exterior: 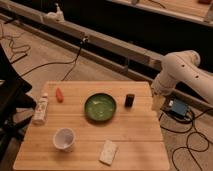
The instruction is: Knock the eraser over
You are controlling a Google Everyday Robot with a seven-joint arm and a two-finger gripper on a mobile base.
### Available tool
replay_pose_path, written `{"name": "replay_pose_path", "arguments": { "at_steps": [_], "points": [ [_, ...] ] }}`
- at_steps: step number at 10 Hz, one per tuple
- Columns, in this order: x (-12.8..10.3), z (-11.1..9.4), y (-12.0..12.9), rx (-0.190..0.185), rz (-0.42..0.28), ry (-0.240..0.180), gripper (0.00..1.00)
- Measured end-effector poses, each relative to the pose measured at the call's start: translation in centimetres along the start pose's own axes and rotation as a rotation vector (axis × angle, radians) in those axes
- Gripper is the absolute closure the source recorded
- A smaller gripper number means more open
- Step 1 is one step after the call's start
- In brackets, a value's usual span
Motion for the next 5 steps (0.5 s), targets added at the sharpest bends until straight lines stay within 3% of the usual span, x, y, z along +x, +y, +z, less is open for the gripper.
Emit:
{"name": "replay_pose_path", "arguments": {
  "at_steps": [4, 5],
  "points": [
    [-0.23, 0.02, -0.05, 0.0, -0.003, -0.001, 0.2],
    [-0.24, 0.03, -0.05, 0.0, -0.004, -0.001, 0.25]
  ]
}}
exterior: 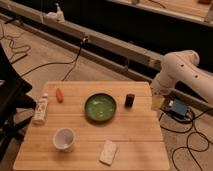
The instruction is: Knock the eraser over
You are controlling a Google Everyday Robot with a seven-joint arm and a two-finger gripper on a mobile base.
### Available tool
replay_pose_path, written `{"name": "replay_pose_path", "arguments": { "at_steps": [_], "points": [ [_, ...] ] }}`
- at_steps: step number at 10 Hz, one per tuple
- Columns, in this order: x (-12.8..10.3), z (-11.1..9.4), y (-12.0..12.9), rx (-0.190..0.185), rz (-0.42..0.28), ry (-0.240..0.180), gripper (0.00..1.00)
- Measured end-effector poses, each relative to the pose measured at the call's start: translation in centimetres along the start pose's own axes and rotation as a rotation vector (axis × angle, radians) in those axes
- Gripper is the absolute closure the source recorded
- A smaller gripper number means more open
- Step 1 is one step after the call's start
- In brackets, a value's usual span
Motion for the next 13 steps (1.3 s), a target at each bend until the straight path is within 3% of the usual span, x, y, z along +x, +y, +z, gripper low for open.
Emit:
{"name": "replay_pose_path", "arguments": {
  "at_steps": [7, 8, 10, 11, 13],
  "points": [
    [0.0, 0.0, 0.0, 0.0, 0.0, 0.0, 0.94],
    [0.1, 0.0, 0.0, 0.001, -0.002, 0.002, 0.99],
    [0.1, -0.1, -0.9, 0.027, -0.006, 0.005, 1.0],
    [-0.3, 0.2, -1.3, 0.035, -0.002, -0.016, 1.0],
    [-2.0, 1.7, -1.3, 0.021, 0.008, -0.106, 1.0]
  ]
}}
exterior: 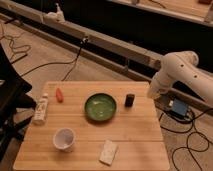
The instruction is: Knock the eraser over
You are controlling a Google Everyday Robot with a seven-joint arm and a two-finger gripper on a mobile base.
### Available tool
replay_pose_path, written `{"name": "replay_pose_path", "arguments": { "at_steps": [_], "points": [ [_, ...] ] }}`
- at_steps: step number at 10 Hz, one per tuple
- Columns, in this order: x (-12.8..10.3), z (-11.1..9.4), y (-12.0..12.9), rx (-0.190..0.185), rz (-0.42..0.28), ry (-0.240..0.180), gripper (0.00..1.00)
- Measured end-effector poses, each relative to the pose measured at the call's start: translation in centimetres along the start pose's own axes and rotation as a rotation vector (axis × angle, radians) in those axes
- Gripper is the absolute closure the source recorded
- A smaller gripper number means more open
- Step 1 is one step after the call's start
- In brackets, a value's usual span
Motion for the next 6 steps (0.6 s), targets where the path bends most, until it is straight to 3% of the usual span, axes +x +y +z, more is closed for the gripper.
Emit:
{"name": "replay_pose_path", "arguments": {
  "at_steps": [2, 4, 6],
  "points": [
    [-0.8, 1.8, 0.5, -0.023, -0.018, -0.06, 1.0],
    [-1.2, 3.2, 0.1, -0.019, -0.015, -0.101, 1.0],
    [-1.3, 3.6, 0.0, -0.017, -0.009, -0.115, 1.0]
  ]
}}
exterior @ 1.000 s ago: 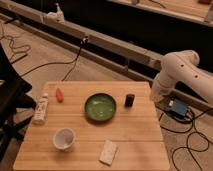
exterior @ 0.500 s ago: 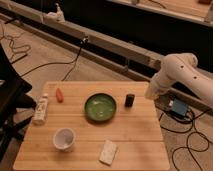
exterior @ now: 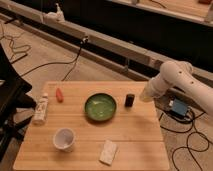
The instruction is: Knock the eraser over
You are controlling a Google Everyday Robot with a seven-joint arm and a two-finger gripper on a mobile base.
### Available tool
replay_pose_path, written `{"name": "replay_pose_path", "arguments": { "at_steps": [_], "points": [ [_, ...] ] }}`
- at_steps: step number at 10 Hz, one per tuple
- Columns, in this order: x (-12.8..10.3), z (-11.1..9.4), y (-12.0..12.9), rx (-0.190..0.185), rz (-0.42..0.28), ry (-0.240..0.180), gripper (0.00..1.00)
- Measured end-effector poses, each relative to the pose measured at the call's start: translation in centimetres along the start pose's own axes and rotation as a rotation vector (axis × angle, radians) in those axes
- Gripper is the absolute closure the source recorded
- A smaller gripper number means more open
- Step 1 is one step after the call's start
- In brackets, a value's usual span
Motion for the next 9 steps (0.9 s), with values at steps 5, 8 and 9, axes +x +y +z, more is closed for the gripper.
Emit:
{"name": "replay_pose_path", "arguments": {
  "at_steps": [5, 8, 9],
  "points": [
    [2.0, 0.2, -1.0, 0.013, 0.049, 0.021, 1.0],
    [1.6, 3.2, -2.3, 0.004, 0.059, 0.031, 1.0],
    [1.1, 4.5, -2.6, -0.004, 0.067, 0.019, 1.0]
  ]
}}
